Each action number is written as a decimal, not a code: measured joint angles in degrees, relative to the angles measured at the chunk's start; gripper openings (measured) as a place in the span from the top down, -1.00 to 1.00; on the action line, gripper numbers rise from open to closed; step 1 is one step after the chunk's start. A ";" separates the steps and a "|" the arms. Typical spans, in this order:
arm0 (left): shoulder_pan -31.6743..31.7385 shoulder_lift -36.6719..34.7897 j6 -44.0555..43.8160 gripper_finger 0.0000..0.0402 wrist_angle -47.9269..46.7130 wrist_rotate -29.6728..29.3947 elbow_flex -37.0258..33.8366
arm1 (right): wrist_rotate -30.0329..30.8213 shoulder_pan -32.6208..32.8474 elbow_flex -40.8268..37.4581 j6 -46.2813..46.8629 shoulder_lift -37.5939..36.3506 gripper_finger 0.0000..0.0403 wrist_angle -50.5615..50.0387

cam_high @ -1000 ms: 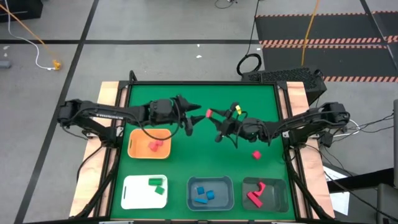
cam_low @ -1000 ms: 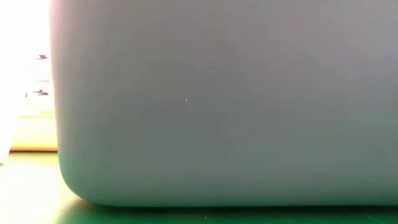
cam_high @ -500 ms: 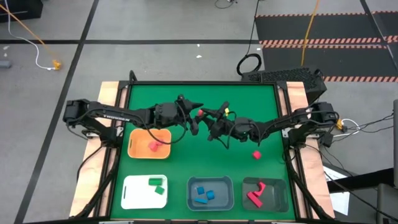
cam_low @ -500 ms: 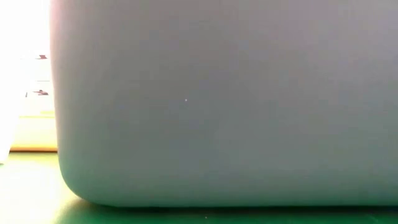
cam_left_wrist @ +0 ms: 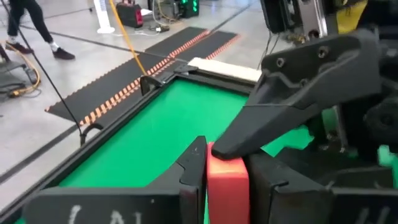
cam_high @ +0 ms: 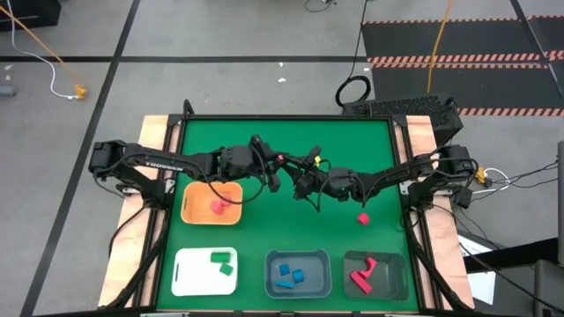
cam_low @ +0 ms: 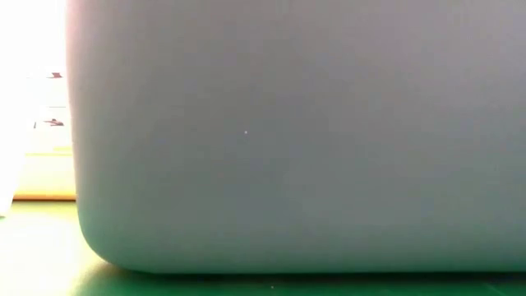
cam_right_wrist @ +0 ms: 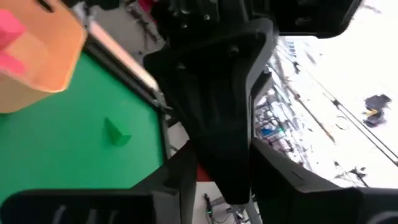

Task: Sort & place blocks by color
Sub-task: Put the orange block into the yellow bin

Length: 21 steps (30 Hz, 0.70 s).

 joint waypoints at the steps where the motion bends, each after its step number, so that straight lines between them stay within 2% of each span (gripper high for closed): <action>1: 0.00 0.01 0.27 0.68 -0.39 0.15 -0.02 | -0.10 0.08 0.00 0.32 -0.04 0.46 -0.80; 3: -0.05 0.04 0.71 0.68 -1.02 0.22 -0.07 | 0.24 0.27 0.00 2.58 0.05 0.34 -1.69; 5: -0.04 0.01 0.85 0.68 -1.18 0.23 -0.09 | 3.96 0.97 0.00 6.56 -0.01 0.18 -1.76; 8: 0.02 -0.30 0.54 0.68 -2.40 -0.11 -0.09 | 14.27 2.41 0.00 10.45 -0.21 -0.04 -2.23; 11: -0.03 -1.67 0.63 0.68 -2.95 -0.08 -0.14 | 27.54 4.14 0.00 6.95 -0.55 -0.20 -3.27; 14: 0.15 -3.94 0.67 0.68 -5.78 0.09 -0.21 | 41.58 6.14 0.00 0.73 -0.67 -0.28 -6.04; 16: 0.41 -5.24 0.65 0.68 -6.63 -0.07 -0.02 | 49.54 7.52 0.00 0.57 -0.68 -0.30 -9.11; 17: 0.61 -6.69 0.54 0.68 -9.94 -0.09 -0.05 | 53.02 8.22 0.00 1.19 -0.64 -0.30 -10.02; 19: 0.96 -8.38 -0.83 0.68 -14.41 -0.15 -0.12 | 56.54 9.58 -0.46 3.84 -0.69 -0.31 -11.01; 21: 1.33 -10.56 -3.42 0.68 -21.22 -0.07 0.01 | 56.51 11.11 -1.58 6.33 -0.67 -0.30 -11.33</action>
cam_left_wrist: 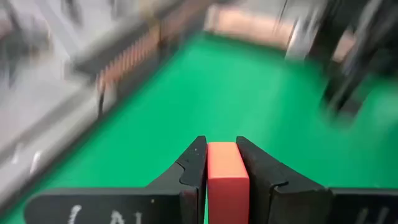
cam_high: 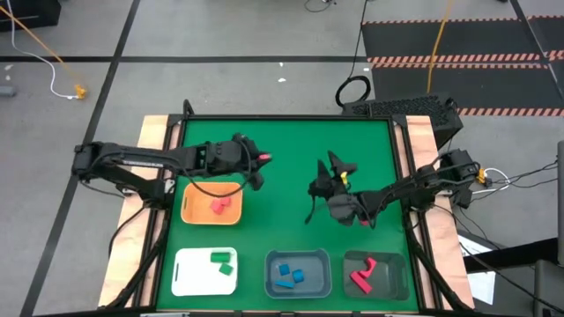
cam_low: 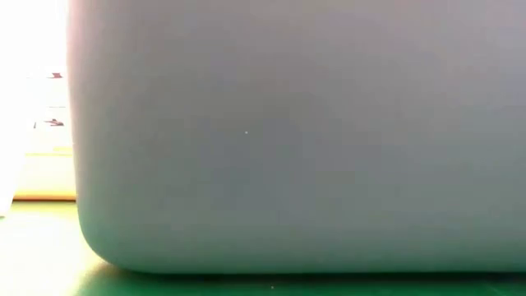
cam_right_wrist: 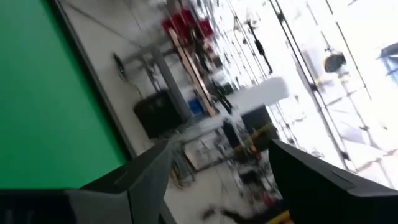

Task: Sort & place blocks by color
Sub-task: Put the orange block into the yellow bin

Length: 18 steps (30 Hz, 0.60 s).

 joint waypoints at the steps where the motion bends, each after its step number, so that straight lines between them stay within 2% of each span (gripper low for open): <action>1: 0.21 -1.34 -1.36 0.68 -4.92 0.00 -0.32 | -0.89 0.53 -0.59 1.99 0.02 -0.30 -0.01; 3: 0.27 -2.64 -4.41 0.68 -8.87 -0.04 0.05 | -4.11 1.48 -1.96 7.06 0.02 -0.27 -0.01; 5: 0.27 -5.44 -7.28 0.68 -17.20 0.58 -0.20 | -9.59 1.66 -3.25 12.59 0.02 -0.25 0.08; 8: -0.04 -8.08 -10.73 0.68 -21.51 4.68 0.05 | -23.38 0.92 -5.59 20.88 0.13 -0.23 1.95; 11: -0.41 -10.49 -15.22 0.64 -28.71 10.38 -0.08 | -41.57 -0.69 -6.59 31.95 0.00 -0.21 3.58; 14: -0.93 -11.88 -21.59 0.65 -37.67 14.20 -0.16 | -54.66 -2.11 -6.77 40.00 0.07 -0.21 3.17; 18: -2.52 -12.04 -29.29 0.68 -48.36 16.62 -0.08 | -59.75 -2.97 -6.76 45.10 0.05 -0.21 2.82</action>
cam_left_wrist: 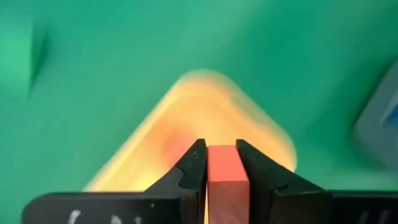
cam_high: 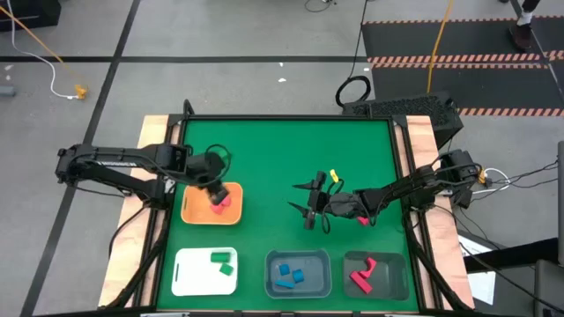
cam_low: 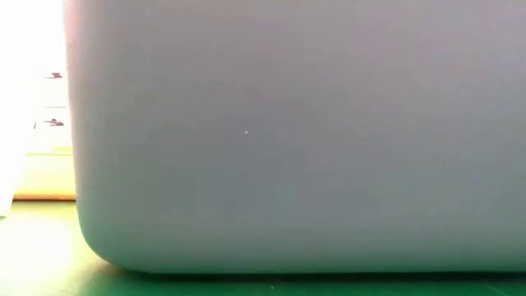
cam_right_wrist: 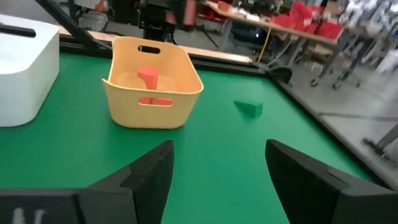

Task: Sort & place blocks by color
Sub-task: Put the orange block into the yellow bin, then put the green block into the white bin

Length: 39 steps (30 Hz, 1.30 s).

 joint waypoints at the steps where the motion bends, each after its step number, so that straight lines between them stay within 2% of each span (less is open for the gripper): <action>1: -0.66 0.37 -2.17 0.68 -3.08 0.51 -0.02 | -0.05 -0.01 0.03 0.96 0.00 -0.21 -0.31; 5: -3.84 1.59 -9.37 0.68 -10.25 1.47 -0.42 | -0.04 0.00 0.02 4.49 -0.01 -0.21 -1.66; 10: -7.06 3.15 -14.65 0.65 -11.21 1.67 -3.16 | 0.07 -0.01 0.03 8.06 0.00 -0.21 -2.83; 16: -7.70 4.45 -18.26 0.64 -9.21 1.64 -8.66 | 0.09 0.01 0.03 8.12 0.02 -0.21 -3.26; 26: -7.70 4.86 -19.76 0.37 -7.28 1.65 -12.63 | 0.15 0.01 0.03 8.11 0.02 -0.21 -3.68; 30: -7.28 4.74 -17.46 0.23 -6.94 5.64 -12.57 | 0.16 0.01 0.03 8.04 0.02 -0.21 -4.08; 33: -6.18 4.64 -16.63 0.14 -7.28 8.46 -10.91 | 0.16 -0.10 0.03 7.96 0.02 -0.21 -4.10; 39: -3.91 4.46 -10.44 0.04 -7.11 8.40 -3.77 | 0.20 -1.26 0.03 7.11 0.02 -0.21 -4.14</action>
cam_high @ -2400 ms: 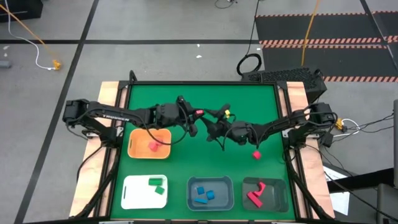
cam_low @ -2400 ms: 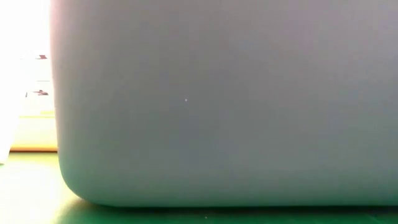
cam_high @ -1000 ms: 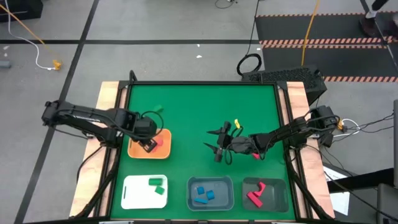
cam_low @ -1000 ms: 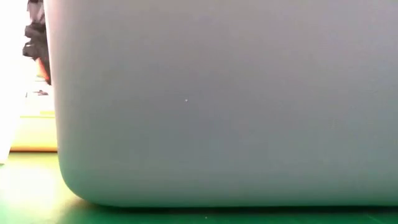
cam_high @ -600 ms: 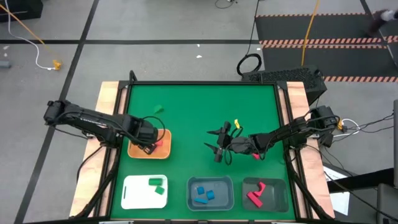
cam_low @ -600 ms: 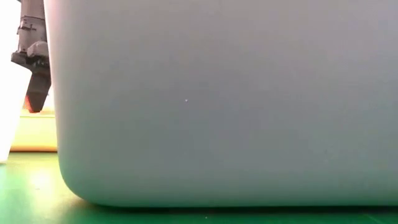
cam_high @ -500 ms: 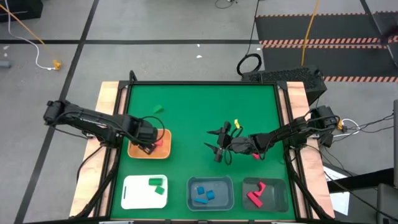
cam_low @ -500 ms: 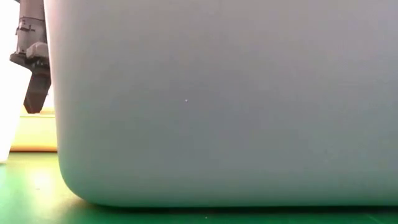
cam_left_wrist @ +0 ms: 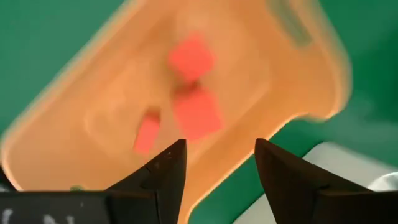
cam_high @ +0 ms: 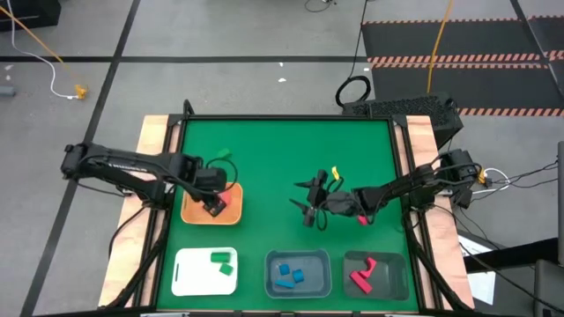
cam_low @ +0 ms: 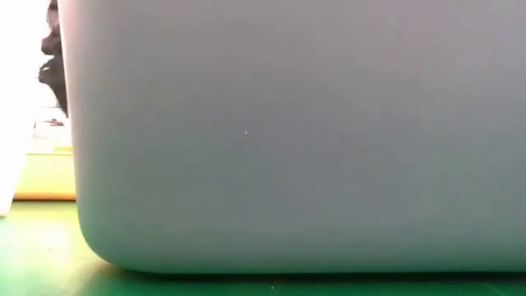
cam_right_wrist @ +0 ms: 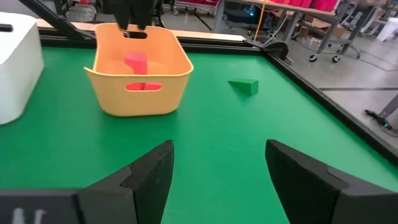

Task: Sort & place blocks by color
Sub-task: Put the green block into the white bin

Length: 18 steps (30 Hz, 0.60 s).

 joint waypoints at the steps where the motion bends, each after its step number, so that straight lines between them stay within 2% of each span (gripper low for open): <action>1: 0.57 -0.02 1.18 0.03 0.02 -1.21 1.37 | 0.00 -0.28 0.00 -0.62 0.00 -0.21 0.01; 5: 4.08 -0.04 5.12 0.03 0.18 -8.66 5.12 | 0.02 -1.85 0.00 -2.46 0.00 -0.21 0.02; 10: 12.13 0.06 13.02 0.02 1.45 -15.40 5.51 | 0.02 -4.74 0.00 -2.74 0.00 -0.21 0.04; 18: 25.18 6.01 29.33 0.01 10.43 -16.28 5.51 | 0.11 -8.65 0.00 -4.40 0.00 -0.21 -0.02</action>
